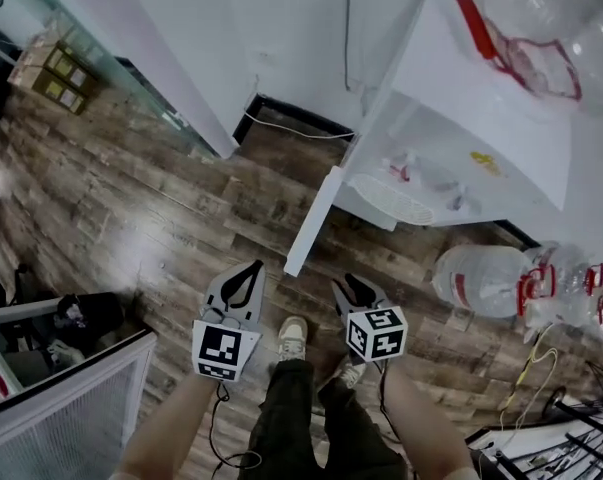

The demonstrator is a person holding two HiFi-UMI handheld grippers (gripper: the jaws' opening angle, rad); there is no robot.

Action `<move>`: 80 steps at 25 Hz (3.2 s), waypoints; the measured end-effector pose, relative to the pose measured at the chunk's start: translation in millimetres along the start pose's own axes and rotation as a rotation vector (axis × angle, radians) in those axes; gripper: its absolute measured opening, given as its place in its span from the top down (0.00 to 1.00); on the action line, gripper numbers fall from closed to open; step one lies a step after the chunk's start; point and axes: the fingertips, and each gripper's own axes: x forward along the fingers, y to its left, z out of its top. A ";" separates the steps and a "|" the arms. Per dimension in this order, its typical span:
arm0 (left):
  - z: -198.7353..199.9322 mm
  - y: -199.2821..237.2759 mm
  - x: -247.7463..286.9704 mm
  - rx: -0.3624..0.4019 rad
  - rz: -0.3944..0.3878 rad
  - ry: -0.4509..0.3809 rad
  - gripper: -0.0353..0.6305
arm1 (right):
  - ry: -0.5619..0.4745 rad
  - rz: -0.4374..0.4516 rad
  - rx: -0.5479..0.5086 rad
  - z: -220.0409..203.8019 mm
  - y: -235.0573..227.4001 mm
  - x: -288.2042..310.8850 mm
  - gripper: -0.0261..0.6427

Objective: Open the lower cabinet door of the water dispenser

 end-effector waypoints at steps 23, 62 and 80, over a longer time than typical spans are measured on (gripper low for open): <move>301.2 -89.6 -104.7 0.065 -0.124 -0.227 0.94 | -0.531 -0.374 -0.118 224.5 19.3 -381.3 0.87; 500.5 -175.5 -327.8 0.351 -0.155 -0.550 0.94 | -0.848 -0.336 -0.415 321.9 200.6 -653.3 0.95; 499.9 -181.0 -319.8 0.318 -0.161 -0.541 0.94 | -0.827 -0.338 -0.457 325.4 195.9 -650.8 0.95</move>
